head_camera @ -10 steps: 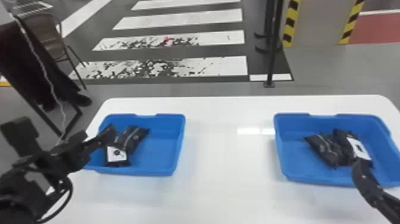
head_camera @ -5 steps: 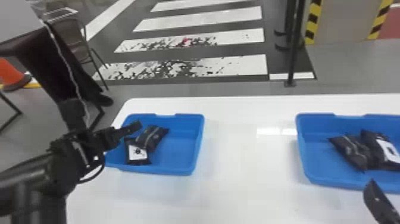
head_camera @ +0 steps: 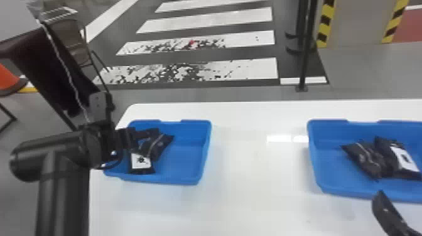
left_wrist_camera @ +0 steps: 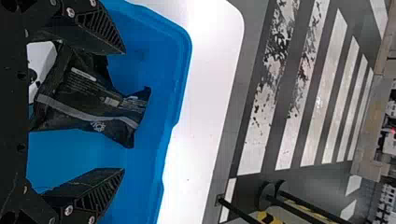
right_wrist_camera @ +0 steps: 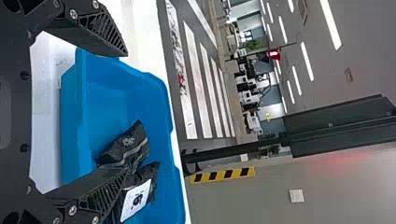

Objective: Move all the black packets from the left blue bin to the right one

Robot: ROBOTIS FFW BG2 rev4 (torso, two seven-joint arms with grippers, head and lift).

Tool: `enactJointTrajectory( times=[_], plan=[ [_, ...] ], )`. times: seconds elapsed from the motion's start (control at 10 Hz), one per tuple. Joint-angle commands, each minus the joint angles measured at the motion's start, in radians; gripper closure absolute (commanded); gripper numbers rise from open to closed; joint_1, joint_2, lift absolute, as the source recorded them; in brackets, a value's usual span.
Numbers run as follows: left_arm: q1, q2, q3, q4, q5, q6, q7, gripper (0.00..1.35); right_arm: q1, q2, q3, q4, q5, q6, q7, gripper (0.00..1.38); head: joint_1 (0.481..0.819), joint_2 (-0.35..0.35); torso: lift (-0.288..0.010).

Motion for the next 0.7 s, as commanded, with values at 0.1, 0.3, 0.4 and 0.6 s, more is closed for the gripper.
enactJointTrajectory(
  times=[0.1, 0.3, 0.4, 0.6],
  plan=[
    [-0.061, 0.005, -0.064, 0.081, -0.102, 0.044, 0.0, 0.15, -0.007, 0.0, 0.0, 0.008, -0.013, 0.007, 0.004, 0.16, 0.695, 0.246, -0.138],
    [-0.105, 0.012, -0.124, 0.15, -0.126, 0.056, -0.003, 0.16, -0.009, 0.0, 0.002, 0.013, -0.017, 0.01, 0.006, 0.16, 0.695, 0.244, -0.138],
    [-0.127, 0.014, -0.142, 0.187, -0.138, 0.071, -0.011, 0.2, -0.012, -0.002, 0.002, 0.018, -0.021, 0.015, 0.008, 0.16, 0.695, 0.236, -0.138],
    [-0.132, 0.011, -0.148, 0.201, -0.15, 0.093, -0.014, 0.56, -0.014, -0.002, 0.0, 0.023, -0.031, 0.017, 0.011, 0.17, 0.695, 0.226, -0.138]
  ],
)
